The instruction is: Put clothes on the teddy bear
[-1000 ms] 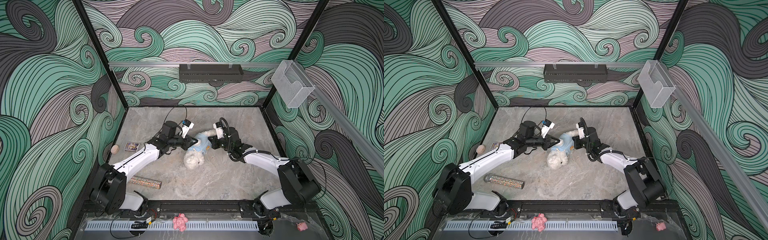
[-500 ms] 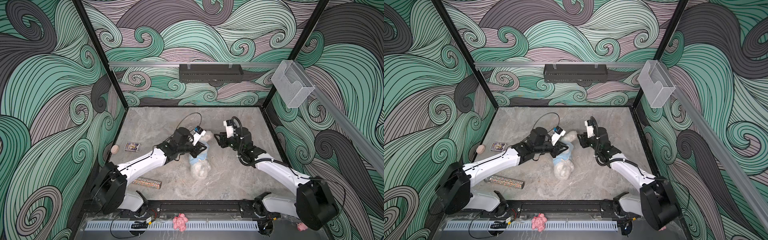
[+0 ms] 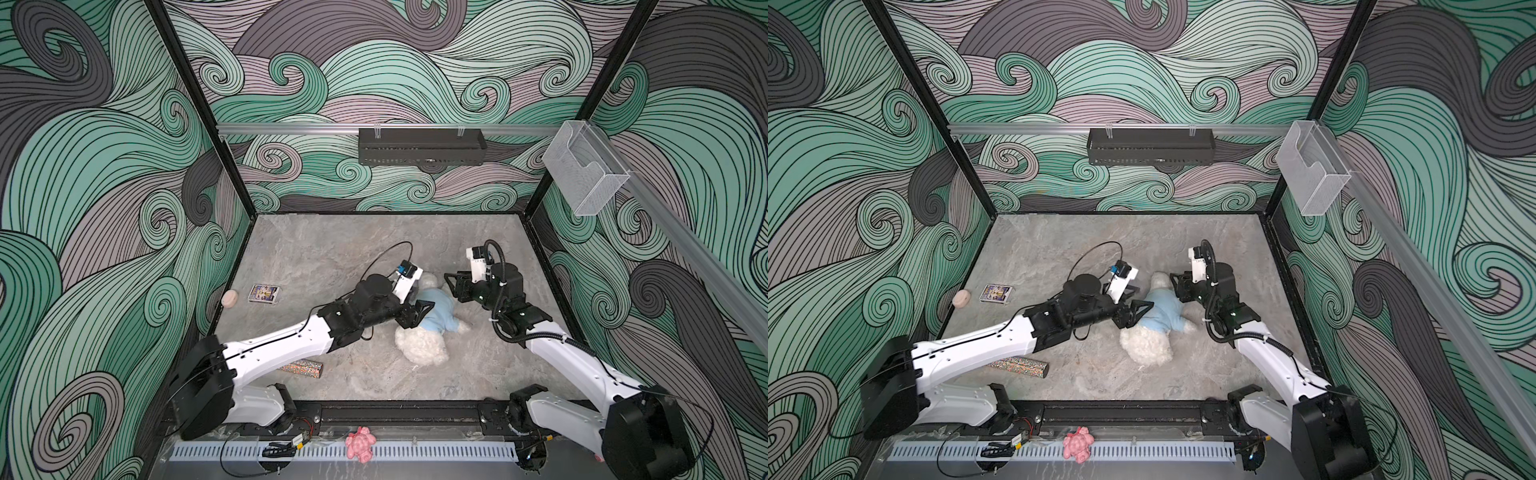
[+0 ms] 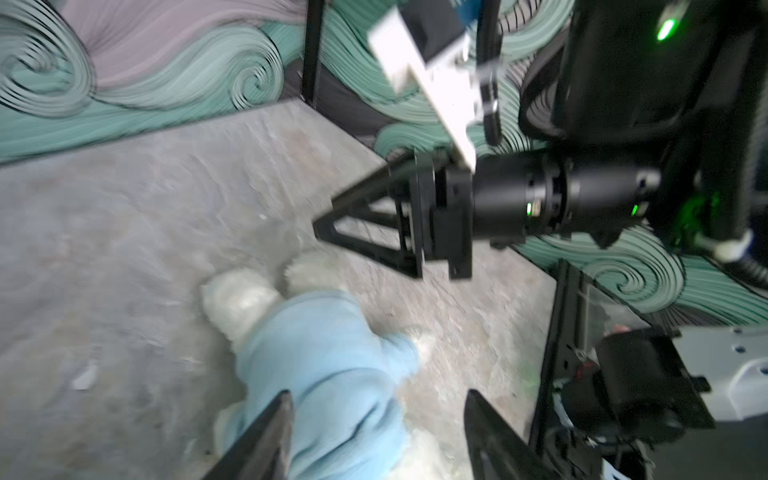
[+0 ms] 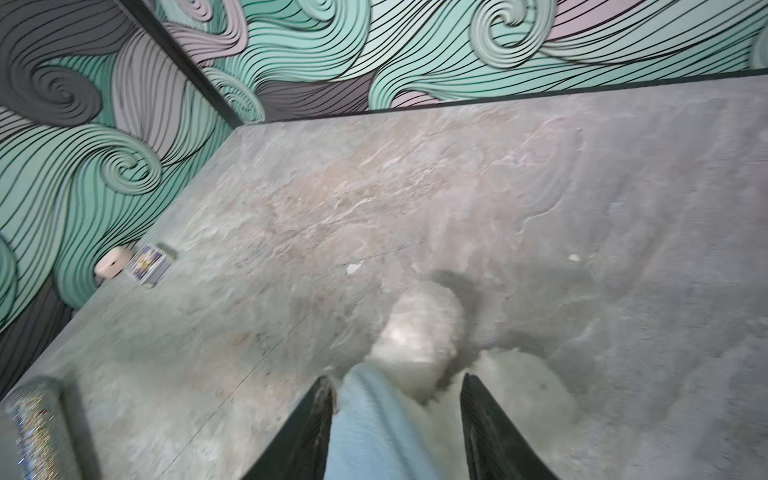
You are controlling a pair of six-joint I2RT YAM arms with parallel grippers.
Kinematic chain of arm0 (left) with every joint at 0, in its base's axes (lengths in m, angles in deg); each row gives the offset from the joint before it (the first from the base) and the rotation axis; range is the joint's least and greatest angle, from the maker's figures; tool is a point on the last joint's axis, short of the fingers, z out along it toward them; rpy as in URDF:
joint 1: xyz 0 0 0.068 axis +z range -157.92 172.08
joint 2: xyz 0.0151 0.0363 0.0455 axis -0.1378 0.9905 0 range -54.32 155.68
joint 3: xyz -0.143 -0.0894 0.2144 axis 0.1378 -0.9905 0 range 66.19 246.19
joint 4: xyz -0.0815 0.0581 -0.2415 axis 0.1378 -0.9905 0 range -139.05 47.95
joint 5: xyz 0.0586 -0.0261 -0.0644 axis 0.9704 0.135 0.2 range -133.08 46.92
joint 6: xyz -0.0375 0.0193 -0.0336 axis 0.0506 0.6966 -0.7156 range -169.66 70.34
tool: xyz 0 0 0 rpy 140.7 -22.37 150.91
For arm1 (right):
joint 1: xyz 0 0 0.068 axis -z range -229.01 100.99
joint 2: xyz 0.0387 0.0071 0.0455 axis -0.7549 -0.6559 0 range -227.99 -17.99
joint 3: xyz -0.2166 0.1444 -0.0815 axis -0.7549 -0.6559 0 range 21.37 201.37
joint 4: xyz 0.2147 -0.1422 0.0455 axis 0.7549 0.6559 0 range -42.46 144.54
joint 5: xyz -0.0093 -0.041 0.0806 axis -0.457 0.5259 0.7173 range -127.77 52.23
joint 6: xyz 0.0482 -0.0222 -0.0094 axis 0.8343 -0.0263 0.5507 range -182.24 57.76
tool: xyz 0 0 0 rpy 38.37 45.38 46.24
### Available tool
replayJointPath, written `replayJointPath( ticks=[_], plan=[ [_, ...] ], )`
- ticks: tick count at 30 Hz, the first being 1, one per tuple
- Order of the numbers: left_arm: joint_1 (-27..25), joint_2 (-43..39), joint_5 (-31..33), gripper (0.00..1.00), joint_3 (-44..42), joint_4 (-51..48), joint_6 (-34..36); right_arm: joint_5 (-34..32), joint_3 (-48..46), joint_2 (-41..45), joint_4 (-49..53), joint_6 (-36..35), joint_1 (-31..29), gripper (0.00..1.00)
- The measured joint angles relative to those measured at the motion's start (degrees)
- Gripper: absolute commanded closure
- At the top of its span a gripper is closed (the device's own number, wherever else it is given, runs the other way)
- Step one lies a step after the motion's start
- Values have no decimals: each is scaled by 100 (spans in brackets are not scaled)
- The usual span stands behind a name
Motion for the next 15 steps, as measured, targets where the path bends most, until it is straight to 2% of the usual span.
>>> replayJointPath(
  ticks=[4, 7, 8, 11, 15],
  plan=[
    [24, 118, 339, 27, 13, -317, -133, 61, -164, -70, 66, 28, -280, 51],
    [-11, 787, 352, 24, 442, -986, -369, -120, -398, -59, 203, 103, -282, 52],
    [-59, 1099, 378, 17, 651, -1147, -450, -208, -492, -33, 267, 129, -280, 52],
    [-247, 1749, 466, 9, 1062, -1399, -605, -468, -680, 142, 474, 168, -249, 52],
    [-527, 2286, 564, 7, 1429, -1604, -682, -754, -697, 378, 638, 160, -111, 51]
  ],
)
